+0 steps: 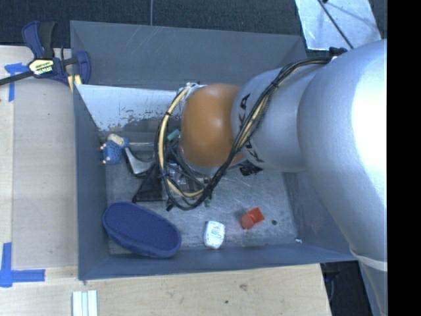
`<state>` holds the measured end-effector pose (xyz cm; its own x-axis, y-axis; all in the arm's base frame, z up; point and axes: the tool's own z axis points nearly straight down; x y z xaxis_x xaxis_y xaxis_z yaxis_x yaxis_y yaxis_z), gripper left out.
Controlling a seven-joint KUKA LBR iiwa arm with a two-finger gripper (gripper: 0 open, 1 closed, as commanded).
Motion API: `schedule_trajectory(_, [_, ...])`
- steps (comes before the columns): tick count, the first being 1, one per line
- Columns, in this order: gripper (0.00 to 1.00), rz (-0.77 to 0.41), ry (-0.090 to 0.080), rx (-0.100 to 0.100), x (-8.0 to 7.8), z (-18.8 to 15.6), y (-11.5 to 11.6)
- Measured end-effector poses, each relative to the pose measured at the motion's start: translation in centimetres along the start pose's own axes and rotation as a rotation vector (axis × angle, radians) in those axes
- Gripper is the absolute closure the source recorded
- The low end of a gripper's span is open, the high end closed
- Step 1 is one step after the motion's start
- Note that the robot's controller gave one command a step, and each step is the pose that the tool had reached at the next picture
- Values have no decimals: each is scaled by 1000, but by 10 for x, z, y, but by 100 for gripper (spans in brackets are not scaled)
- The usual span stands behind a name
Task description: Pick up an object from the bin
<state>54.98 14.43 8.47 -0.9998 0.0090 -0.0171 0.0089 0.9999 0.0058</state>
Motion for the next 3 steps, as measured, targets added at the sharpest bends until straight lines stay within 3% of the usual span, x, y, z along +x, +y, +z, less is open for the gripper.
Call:
schedule_trajectory(1, [0, -2, 25, 7, 7, 6, -2])
schedule_trajectory(2, [0, 283, 25, 10, -66, -5, -4])
schedule_trajectory(3, [100, 284, 28, 11, -67, -9, -4])
